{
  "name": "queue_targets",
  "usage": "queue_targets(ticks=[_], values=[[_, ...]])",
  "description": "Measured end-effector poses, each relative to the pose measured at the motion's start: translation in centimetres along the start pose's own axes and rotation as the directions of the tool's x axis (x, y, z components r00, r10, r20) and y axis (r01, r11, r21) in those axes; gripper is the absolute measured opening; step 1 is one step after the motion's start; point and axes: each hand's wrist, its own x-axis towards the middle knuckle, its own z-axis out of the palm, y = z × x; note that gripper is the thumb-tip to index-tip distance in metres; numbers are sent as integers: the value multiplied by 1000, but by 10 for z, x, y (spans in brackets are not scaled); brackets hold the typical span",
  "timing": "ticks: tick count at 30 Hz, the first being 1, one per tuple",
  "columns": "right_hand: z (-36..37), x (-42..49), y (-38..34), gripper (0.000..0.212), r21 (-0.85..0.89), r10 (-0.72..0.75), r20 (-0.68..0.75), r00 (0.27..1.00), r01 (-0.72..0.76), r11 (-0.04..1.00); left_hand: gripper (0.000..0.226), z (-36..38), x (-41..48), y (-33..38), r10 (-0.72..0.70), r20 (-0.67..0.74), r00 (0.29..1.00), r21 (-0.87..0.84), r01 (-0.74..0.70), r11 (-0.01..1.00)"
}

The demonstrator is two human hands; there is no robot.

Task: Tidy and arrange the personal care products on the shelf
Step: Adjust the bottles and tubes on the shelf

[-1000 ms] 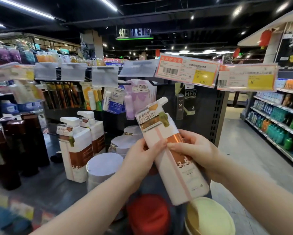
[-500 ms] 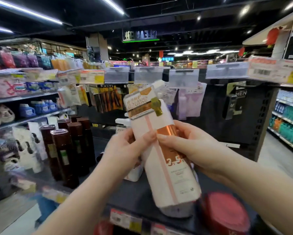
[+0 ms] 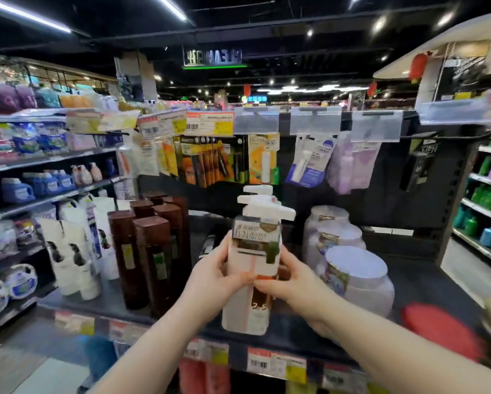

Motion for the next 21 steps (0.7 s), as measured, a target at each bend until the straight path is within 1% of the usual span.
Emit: queue_targets(ticks=[2, 5, 8, 10, 14, 16, 18, 21], values=[[3, 2, 8, 71, -2, 28, -23, 999, -28, 1000, 58, 1, 5, -13, -10, 25, 1000, -3, 10, 1000], [0, 6, 13, 71, -103, 9, -66, 998, -16, 995, 53, 5, 12, -26, -10, 50, 999, -42, 13, 999], [-2, 5, 17, 75, -190, -1, -69, 998, -12, 982, 61, 10, 13, -36, -8, 86, 996, -38, 12, 999], [-1, 3, 24, 80, -226, 10, -83, 996, -28, 974, 65, 9, 13, -43, -3, 106, 994, -37, 7, 999], [6, -1, 49, 97, -284, 68, -50, 996, -79, 955, 60, 11, 6, -61, -23, 194, 981, 41, 16, 999], [9, -1, 61, 101, -309, 89, -54, 995, -101, 946, 62, 15, 2, -72, -52, 207, 977, 72, 38, 997], [8, -1, 68, 102, -338, 96, -68, 993, -113, 934, 64, 17, 3, -79, -72, 193, 978, 67, 60, 996], [5, 0, 75, 102, -340, 105, -77, 991, -125, 932, 76, 19, 5, -84, -78, 207, 975, 61, 67, 996]])
